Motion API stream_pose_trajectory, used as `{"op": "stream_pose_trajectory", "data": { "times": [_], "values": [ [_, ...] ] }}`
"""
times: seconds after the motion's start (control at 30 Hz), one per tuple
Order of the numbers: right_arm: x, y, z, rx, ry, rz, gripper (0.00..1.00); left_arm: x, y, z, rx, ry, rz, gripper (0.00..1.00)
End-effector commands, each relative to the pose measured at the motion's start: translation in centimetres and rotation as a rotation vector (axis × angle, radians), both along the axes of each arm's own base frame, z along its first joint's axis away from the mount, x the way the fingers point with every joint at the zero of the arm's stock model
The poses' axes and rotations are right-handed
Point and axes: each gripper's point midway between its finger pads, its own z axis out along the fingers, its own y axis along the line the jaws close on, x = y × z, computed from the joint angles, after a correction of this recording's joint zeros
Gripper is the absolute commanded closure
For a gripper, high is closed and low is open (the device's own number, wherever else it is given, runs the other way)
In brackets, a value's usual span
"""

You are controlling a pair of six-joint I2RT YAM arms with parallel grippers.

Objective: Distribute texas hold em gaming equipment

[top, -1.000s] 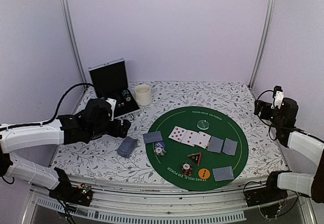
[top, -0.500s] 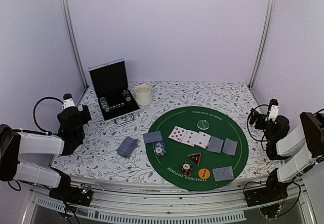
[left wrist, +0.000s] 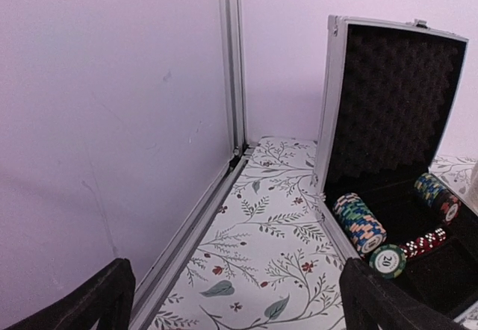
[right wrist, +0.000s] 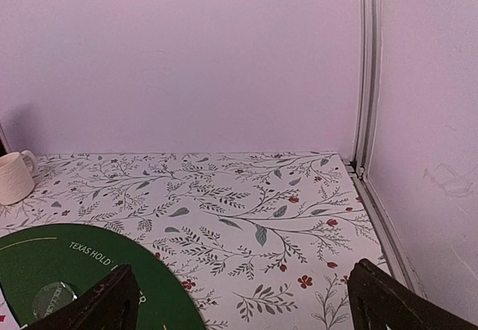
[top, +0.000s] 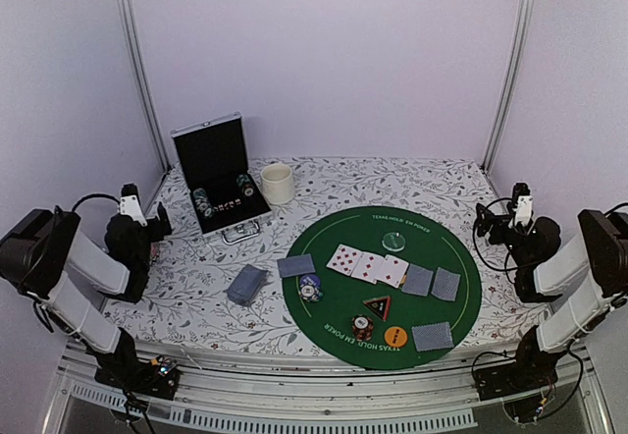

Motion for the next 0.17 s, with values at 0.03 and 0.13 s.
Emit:
{"op": "stream_pose_trajectory", "data": {
  "times": [0.03,0.13],
  "values": [
    [0.28,0.54,0.13,-0.015,-0.007,0.035,0.01,0.18,-1.33,1.07,-0.020,-0.075,-0.147,0.02],
    [0.27,0.53,0.12,-0.015,-0.007,0.035,0.01,0.42,-1.37,0.61,-0.036,-0.047,-0.148,0.02]
  ]
}}
